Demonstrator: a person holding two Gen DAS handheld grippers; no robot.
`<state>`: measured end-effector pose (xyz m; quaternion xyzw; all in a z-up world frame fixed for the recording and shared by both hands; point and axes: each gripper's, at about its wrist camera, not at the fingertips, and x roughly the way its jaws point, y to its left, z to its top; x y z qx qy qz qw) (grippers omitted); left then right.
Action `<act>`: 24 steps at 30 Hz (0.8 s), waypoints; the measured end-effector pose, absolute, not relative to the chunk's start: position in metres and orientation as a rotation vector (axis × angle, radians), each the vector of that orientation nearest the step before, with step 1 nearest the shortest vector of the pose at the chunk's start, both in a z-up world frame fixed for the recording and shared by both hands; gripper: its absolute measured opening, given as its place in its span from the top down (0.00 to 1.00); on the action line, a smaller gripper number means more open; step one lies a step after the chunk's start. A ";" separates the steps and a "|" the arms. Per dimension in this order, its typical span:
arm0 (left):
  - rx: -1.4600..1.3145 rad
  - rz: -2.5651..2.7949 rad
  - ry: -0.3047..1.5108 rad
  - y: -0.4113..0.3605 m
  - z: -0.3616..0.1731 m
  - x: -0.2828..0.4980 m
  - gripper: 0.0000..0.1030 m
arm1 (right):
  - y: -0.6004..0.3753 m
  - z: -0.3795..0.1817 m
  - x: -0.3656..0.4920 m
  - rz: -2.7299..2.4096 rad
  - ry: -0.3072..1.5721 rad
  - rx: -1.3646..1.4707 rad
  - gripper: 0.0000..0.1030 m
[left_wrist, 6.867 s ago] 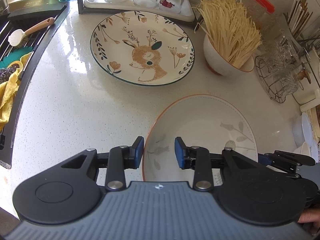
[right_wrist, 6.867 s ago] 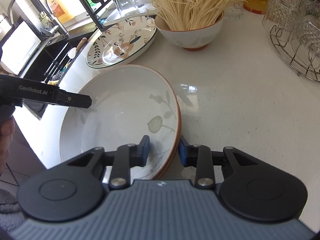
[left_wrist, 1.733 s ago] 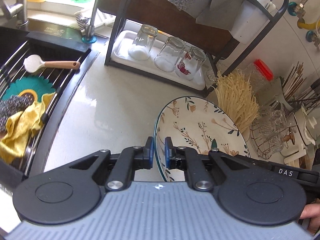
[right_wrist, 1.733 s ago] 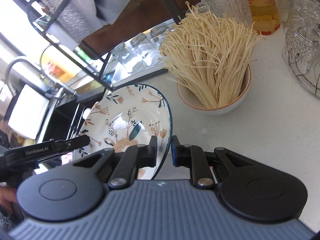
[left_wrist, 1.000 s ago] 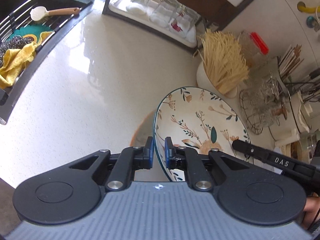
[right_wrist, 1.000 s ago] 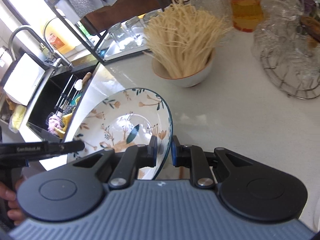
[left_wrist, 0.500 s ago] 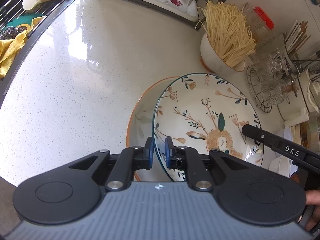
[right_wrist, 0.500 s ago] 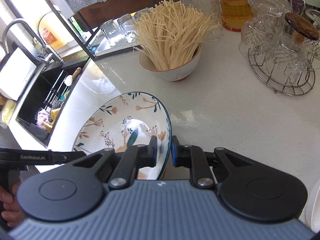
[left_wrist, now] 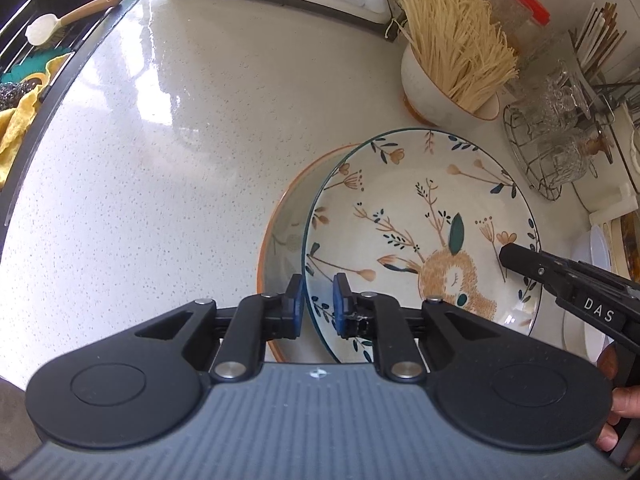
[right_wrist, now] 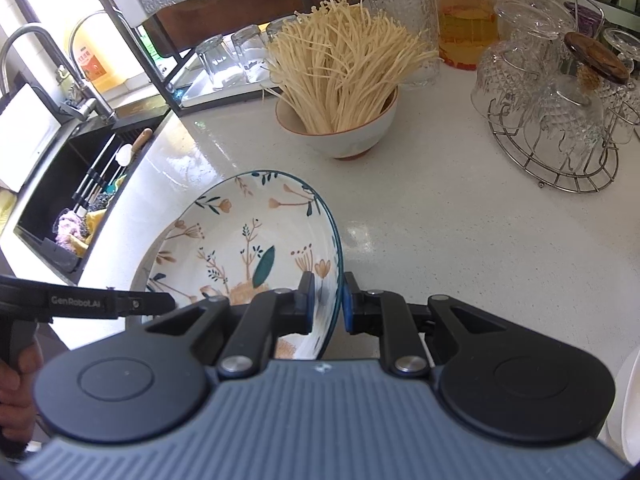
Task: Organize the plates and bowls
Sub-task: 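Lower the deer-print plate onto the white plate and open both grippers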
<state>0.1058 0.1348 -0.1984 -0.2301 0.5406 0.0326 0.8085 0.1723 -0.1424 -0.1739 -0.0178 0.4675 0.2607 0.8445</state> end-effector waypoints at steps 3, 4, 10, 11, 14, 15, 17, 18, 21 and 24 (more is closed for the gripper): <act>-0.485 0.065 1.163 0.134 -0.198 0.106 0.83 | -0.140 -0.175 0.169 0.538 0.973 -0.057 0.83; -0.478 0.065 1.167 0.133 -0.198 0.107 0.83 | -0.139 -0.175 0.167 0.533 0.964 -0.074 0.83; -0.482 0.066 1.180 0.134 -0.198 0.109 0.82 | -0.133 -0.173 0.162 0.518 0.931 -0.125 0.83; -0.486 0.067 1.184 0.134 -0.198 0.110 0.81 | -0.133 -0.174 0.162 0.515 0.933 -0.125 0.83; -0.519 0.062 1.198 0.134 -0.197 0.113 0.67 | -0.133 -0.176 0.162 0.508 0.943 -0.114 0.83; -0.524 0.061 1.200 0.133 -0.195 0.114 0.60 | -0.133 -0.176 0.162 0.505 0.943 -0.111 0.83; -0.512 0.067 1.196 0.132 -0.192 0.116 0.54 | -0.131 -0.176 0.161 0.497 0.928 -0.126 0.86; -0.512 0.068 1.197 0.132 -0.190 0.117 0.51 | -0.130 -0.175 0.160 0.495 0.919 -0.136 0.87; -0.506 0.072 1.204 0.131 -0.188 0.119 0.50 | -0.129 -0.176 0.162 0.495 0.923 -0.133 0.87; -0.506 0.078 1.200 0.132 -0.185 0.117 0.50 | -0.128 -0.177 0.162 0.494 0.924 -0.134 0.87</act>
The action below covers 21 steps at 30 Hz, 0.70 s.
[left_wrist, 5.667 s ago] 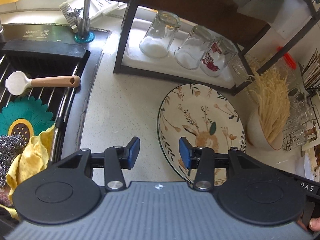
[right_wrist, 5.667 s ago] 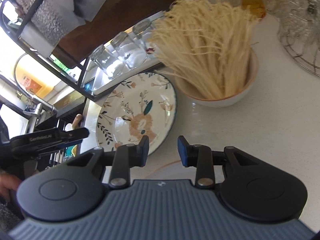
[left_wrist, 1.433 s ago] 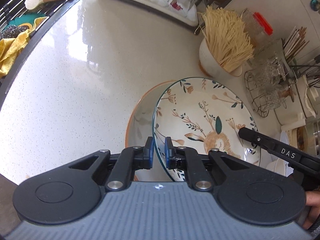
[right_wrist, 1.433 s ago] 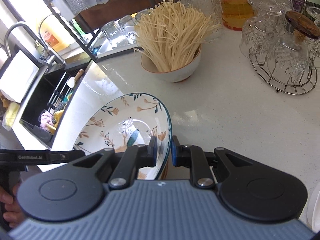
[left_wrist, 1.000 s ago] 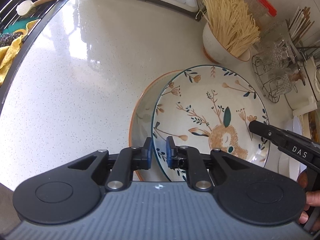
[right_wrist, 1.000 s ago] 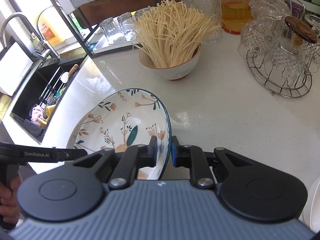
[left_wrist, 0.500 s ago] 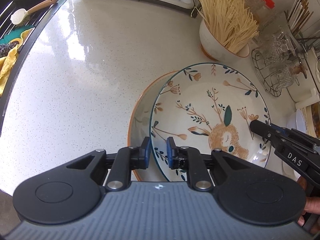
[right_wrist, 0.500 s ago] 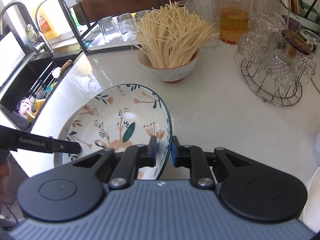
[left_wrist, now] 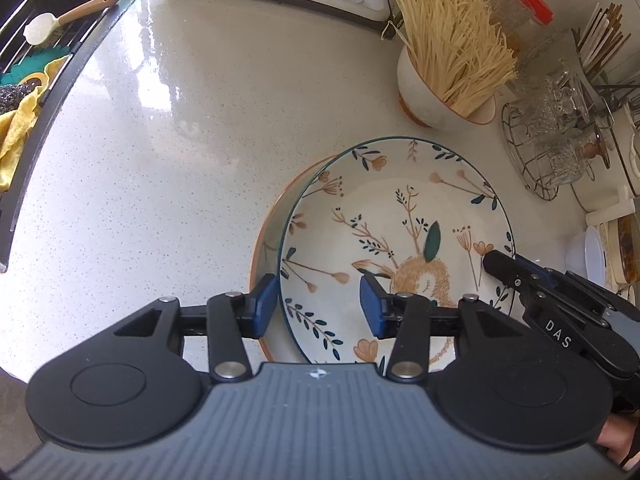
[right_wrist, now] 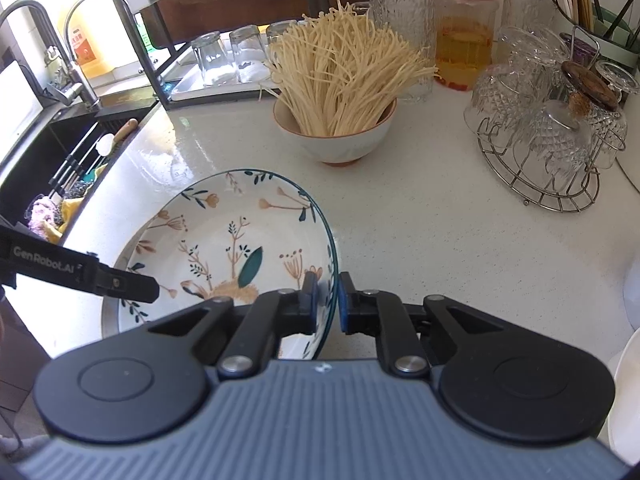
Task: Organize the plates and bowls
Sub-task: 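Lower the deer-print plate onto the white plate and open both grippers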
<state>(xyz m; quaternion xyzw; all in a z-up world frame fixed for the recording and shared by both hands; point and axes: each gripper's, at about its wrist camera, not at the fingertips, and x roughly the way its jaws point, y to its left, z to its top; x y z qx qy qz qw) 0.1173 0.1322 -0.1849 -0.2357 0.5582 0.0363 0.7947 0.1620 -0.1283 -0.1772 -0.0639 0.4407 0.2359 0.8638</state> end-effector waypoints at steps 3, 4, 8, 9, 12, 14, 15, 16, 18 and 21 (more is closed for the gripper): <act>-0.495 0.089 1.193 0.132 -0.179 0.113 0.50 | -0.129 -0.179 0.163 0.497 0.936 -0.124 0.87; -0.492 0.093 1.183 0.133 -0.176 0.112 0.50 | -0.129 -0.180 0.163 0.499 0.940 -0.120 0.87; -0.498 0.086 1.125 0.137 -0.161 0.105 0.49 | -0.126 -0.182 0.163 0.503 0.945 -0.125 0.87; -0.492 0.087 1.117 0.138 -0.159 0.105 0.49 | -0.126 -0.184 0.163 0.501 0.951 -0.119 0.87; -0.489 0.091 1.107 0.140 -0.157 0.103 0.49 | -0.127 -0.186 0.163 0.497 0.959 -0.102 0.86; -0.489 0.093 1.110 0.143 -0.159 0.101 0.49 | -0.126 -0.186 0.162 0.494 0.962 -0.100 0.86; -0.486 0.095 1.111 0.143 -0.160 0.101 0.49 | -0.125 -0.187 0.162 0.494 0.966 -0.098 0.86; -0.482 0.098 1.112 0.144 -0.161 0.100 0.49 | -0.125 -0.188 0.162 0.493 0.972 -0.095 0.86; -0.474 0.098 1.115 0.144 -0.164 0.099 0.49 | -0.124 -0.189 0.161 0.488 0.967 -0.098 0.86; -0.457 0.099 1.113 0.146 -0.166 0.100 0.49 | -0.125 -0.189 0.162 0.480 0.968 -0.084 0.86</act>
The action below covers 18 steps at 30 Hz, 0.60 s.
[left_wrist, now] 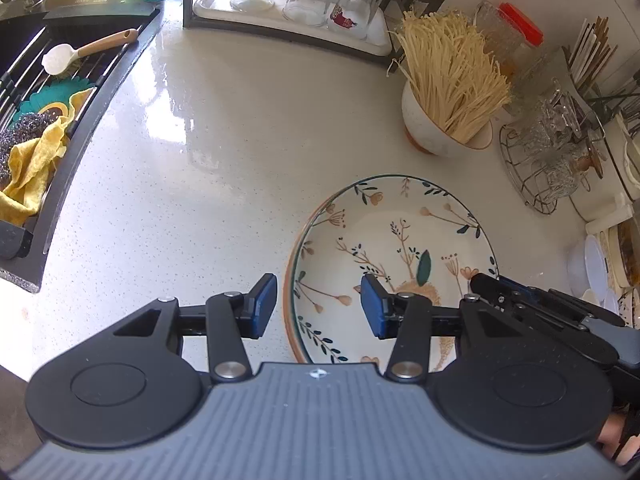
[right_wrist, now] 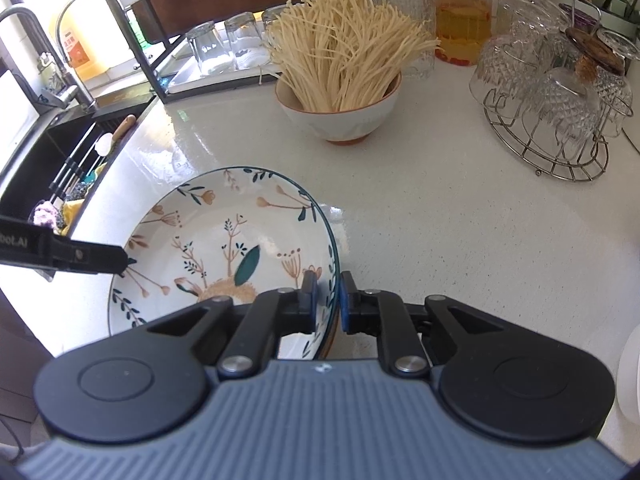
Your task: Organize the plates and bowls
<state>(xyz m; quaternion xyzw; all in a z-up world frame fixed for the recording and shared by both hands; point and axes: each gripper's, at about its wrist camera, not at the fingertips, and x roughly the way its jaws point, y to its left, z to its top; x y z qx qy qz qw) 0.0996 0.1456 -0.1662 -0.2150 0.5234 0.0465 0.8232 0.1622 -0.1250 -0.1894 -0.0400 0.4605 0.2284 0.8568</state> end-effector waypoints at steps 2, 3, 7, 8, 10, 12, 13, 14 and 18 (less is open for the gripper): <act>-0.447 0.094 1.114 0.147 -0.168 0.100 0.49 | -0.125 -0.190 0.163 0.476 0.966 -0.079 0.86; -0.445 0.090 1.114 0.147 -0.169 0.100 0.49 | -0.126 -0.190 0.163 0.473 0.966 -0.072 0.86; -0.430 0.071 1.111 0.148 -0.173 0.102 0.50 | -0.132 -0.190 0.164 0.446 0.962 0.003 0.85; -0.430 0.065 1.110 0.148 -0.173 0.103 0.50 | -0.133 -0.189 0.164 0.437 0.954 0.012 0.85; -0.431 0.059 1.114 0.148 -0.175 0.106 0.50 | -0.136 -0.186 0.164 0.426 0.938 0.032 0.84; -0.425 0.054 1.119 0.147 -0.178 0.108 0.50 | -0.139 -0.186 0.165 0.419 0.941 0.060 0.75; -0.424 0.052 1.120 0.147 -0.180 0.108 0.50 | -0.141 -0.187 0.166 0.418 0.944 0.077 0.60; -0.425 0.050 1.121 0.147 -0.181 0.109 0.50 | -0.142 -0.187 0.166 0.416 0.944 0.092 0.51; -0.427 0.031 1.117 0.147 -0.184 0.108 0.58 | -0.140 -0.191 0.164 0.426 0.945 0.078 0.55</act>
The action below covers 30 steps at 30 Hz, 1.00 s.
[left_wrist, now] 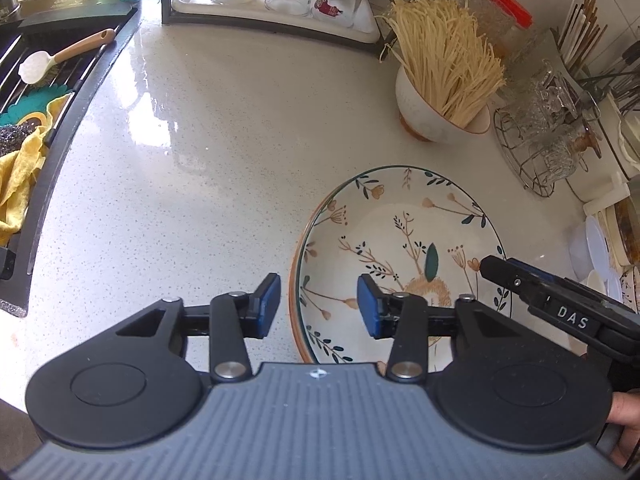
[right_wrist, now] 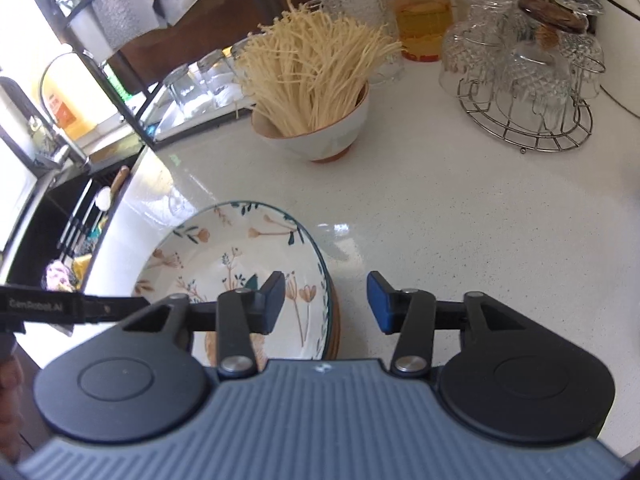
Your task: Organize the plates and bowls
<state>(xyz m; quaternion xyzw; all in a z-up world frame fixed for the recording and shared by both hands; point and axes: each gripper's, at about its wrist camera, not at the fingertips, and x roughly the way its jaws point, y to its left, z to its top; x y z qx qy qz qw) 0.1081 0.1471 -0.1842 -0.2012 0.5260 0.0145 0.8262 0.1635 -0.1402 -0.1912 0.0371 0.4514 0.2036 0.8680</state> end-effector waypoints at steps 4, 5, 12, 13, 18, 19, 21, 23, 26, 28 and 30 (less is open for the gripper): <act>-0.419 0.028 1.117 0.147 -0.186 0.109 0.69 | -0.139 -0.195 0.162 0.436 0.968 0.086 0.70; -0.412 0.031 1.116 0.147 -0.186 0.109 0.71 | -0.139 -0.196 0.161 0.432 0.967 0.083 0.73; -0.436 0.029 1.116 0.156 -0.187 0.108 0.87 | -0.146 -0.201 0.160 0.413 0.986 0.157 0.82; -0.435 0.025 1.117 0.157 -0.187 0.108 0.87 | -0.147 -0.202 0.160 0.411 0.989 0.170 0.82; -0.423 0.014 1.123 0.156 -0.185 0.109 0.87 | -0.144 -0.201 0.159 0.403 0.986 0.154 0.82; -0.421 0.013 1.124 0.156 -0.185 0.109 0.87 | -0.143 -0.201 0.159 0.401 0.986 0.148 0.82; -0.417 0.015 1.127 0.156 -0.185 0.108 0.87 | -0.143 -0.201 0.159 0.400 0.991 0.155 0.82; -0.417 0.020 1.128 0.158 -0.185 0.108 0.87 | -0.143 -0.202 0.158 0.405 0.996 0.160 0.82; -0.412 0.030 1.130 0.161 -0.183 0.107 0.87 | -0.139 -0.203 0.155 0.414 0.999 0.152 0.82; -0.412 0.035 1.130 0.164 -0.184 0.106 0.87 | -0.136 -0.203 0.152 0.419 1.002 0.155 0.82; -0.412 0.033 1.131 0.167 -0.184 0.104 0.87 | -0.133 -0.203 0.150 0.420 1.002 0.162 0.82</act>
